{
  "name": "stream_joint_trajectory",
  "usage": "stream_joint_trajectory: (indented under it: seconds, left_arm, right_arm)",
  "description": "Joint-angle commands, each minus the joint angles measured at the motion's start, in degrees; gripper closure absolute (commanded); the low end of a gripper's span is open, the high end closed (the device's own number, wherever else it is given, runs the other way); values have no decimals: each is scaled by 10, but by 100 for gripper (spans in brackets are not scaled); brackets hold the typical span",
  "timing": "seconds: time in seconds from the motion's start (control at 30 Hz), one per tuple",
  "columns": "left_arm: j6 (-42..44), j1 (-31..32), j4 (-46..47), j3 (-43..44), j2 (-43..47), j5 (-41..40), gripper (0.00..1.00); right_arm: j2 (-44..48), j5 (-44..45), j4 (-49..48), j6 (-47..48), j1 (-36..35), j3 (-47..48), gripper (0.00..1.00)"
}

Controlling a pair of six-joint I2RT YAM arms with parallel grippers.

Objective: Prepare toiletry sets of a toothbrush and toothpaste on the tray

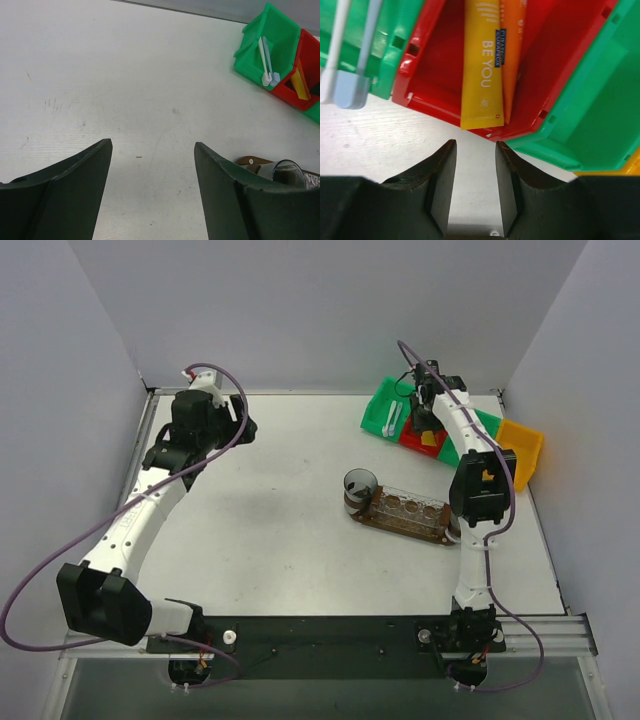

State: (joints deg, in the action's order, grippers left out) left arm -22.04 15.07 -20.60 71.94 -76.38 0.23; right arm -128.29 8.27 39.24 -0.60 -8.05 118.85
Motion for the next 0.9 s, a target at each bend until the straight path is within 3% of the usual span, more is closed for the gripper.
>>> stream_joint_trajectory:
  seconds: [0.0,0.3,0.87]
  left_arm:
    - [8,-15,5,43,-18,-12,23]
    - [12,-24,6,84,-72,-4,23]
    - [11,-31,8,104,-111,13,23]
  right_arm:
    - [-17,46,-5,11,16,31,67]
    - [-63,-44,-26,25,39,65,62]
    - [-107,-70,-39,34,36,94,58]
